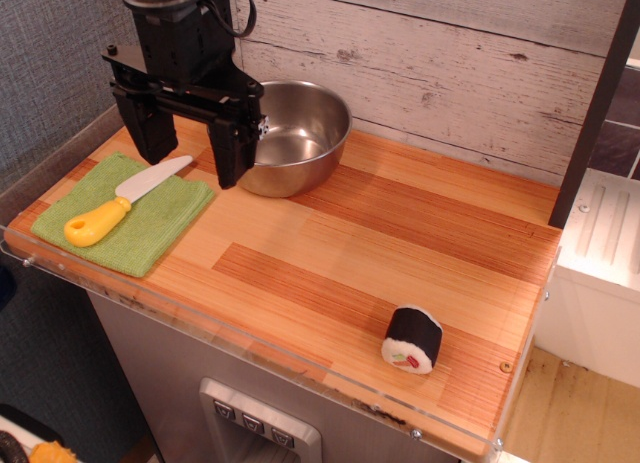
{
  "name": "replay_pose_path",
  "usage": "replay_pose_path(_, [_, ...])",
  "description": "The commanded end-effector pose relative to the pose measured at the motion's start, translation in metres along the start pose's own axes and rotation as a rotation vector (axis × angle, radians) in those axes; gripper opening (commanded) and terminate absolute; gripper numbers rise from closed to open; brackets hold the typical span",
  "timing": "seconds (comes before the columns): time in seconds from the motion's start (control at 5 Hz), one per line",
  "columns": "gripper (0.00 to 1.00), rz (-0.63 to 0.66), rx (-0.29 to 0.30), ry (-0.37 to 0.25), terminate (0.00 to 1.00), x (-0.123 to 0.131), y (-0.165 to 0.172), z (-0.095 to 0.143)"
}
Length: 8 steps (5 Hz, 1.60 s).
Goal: Move the knife to the back right corner of the table
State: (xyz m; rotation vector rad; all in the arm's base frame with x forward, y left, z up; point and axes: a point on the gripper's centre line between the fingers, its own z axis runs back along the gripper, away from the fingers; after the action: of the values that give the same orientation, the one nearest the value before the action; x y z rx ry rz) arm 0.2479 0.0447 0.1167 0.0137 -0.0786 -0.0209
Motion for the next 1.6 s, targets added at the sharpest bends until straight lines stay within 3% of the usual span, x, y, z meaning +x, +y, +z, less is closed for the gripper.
replay_pose_path(0.0, [1.00,0.000,0.000,0.000,0.00,0.000,0.000,0.000])
replay_pose_path(0.6, [1.00,0.025,0.105,0.041,0.00,-0.027,0.086,-0.028])
replay_pose_path(1.4, [1.00,-0.129,0.054,0.017,0.00,-0.019,0.131,-0.071])
